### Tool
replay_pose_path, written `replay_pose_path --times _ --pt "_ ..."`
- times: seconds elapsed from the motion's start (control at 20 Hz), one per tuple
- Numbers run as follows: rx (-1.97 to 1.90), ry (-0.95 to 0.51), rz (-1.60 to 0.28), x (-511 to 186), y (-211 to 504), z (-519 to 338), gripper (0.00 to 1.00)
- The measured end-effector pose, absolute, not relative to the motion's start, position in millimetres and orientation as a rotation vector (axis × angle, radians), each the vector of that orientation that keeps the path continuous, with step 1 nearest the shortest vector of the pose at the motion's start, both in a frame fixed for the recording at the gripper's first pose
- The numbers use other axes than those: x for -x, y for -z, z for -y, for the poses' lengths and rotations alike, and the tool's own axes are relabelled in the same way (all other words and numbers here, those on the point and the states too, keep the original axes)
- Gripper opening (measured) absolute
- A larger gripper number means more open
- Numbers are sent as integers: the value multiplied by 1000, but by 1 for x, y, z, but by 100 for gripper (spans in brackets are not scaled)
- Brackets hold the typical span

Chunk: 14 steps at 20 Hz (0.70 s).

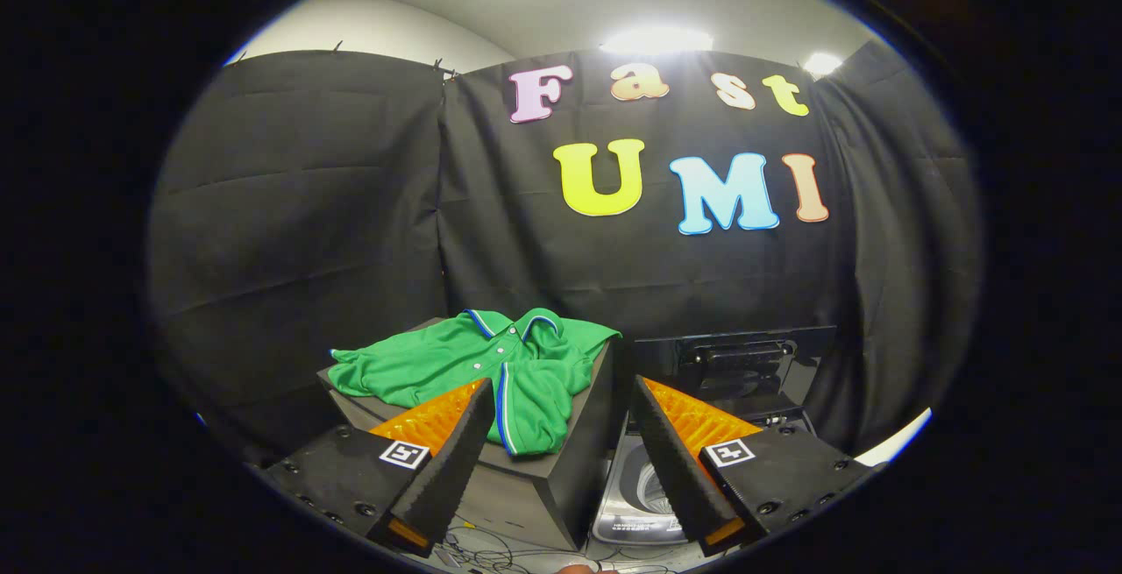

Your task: Put the clothes into the washing machine and then close the washing machine lid.

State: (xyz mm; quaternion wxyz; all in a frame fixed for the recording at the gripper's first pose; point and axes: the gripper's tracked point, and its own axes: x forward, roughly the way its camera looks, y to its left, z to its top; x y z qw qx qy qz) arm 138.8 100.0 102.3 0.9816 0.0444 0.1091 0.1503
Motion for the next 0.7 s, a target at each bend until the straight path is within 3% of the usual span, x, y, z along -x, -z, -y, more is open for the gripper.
replay_pose_path --times 0.7 --pt "-28 -362 -447 -195 -104 -158 98"
